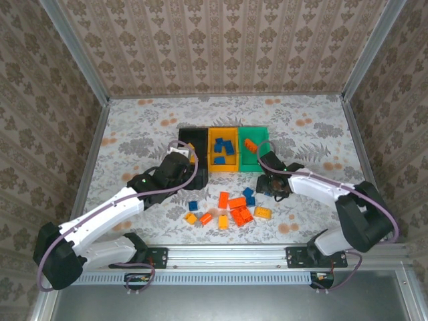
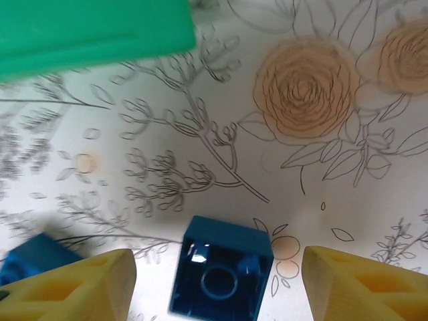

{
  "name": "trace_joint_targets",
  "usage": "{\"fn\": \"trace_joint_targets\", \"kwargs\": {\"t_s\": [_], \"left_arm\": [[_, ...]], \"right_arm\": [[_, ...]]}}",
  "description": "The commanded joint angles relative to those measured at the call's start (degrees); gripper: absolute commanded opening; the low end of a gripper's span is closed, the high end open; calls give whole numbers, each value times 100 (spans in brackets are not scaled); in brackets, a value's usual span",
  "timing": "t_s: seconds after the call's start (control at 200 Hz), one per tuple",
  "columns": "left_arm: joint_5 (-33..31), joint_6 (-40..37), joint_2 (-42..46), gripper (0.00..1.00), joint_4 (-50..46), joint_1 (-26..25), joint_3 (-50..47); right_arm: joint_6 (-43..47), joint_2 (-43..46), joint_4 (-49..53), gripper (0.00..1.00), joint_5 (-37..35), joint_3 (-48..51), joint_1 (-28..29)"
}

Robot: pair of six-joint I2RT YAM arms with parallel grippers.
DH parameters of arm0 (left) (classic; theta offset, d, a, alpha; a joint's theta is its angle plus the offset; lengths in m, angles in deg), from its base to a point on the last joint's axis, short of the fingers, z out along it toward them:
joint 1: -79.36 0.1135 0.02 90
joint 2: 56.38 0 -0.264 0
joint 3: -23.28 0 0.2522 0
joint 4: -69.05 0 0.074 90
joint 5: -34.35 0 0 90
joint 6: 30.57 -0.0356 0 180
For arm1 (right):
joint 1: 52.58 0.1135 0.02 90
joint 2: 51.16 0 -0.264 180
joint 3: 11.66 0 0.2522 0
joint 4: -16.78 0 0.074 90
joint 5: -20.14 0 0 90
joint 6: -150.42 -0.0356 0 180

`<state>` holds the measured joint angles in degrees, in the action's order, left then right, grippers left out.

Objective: Sort the legos into containers by color

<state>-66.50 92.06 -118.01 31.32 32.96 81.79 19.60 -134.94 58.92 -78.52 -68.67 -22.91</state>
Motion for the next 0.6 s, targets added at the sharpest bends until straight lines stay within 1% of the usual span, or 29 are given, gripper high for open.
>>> {"fn": "trace_joint_targets", "kwargs": {"t_s": [0.0, 0.08, 0.165, 0.255, 0.325, 0.4, 0.5, 0.595], "left_arm": [[-118, 69, 120, 100, -68, 68, -87], [-119, 69, 151, 100, -78, 77, -123], [-161, 97, 201, 100, -123, 87, -158], [-212, 160, 293, 100, -141, 120, -219], [-131, 176, 374, 100, -119, 182, -289], [-49, 198, 456, 100, -122, 256, -343], [5, 194, 570, 100, -180, 338, -422], [35, 218, 661, 100, -295, 392, -466]], "right_arm": [[-167, -180, -41, 64, -93, -85, 4], [-189, -272, -26, 58, -173, -113, -3], [-190, -305, -37, 49, -182, -114, -30], [-131, -297, -70, 42, -179, -113, -61], [-23, -214, -63, 37, -166, -160, -75], [191, -26, 20, 34, -112, -303, -67], [504, 229, 134, 32, 120, -643, -20], [750, 190, 202, 32, 332, -1285, 236]]}}
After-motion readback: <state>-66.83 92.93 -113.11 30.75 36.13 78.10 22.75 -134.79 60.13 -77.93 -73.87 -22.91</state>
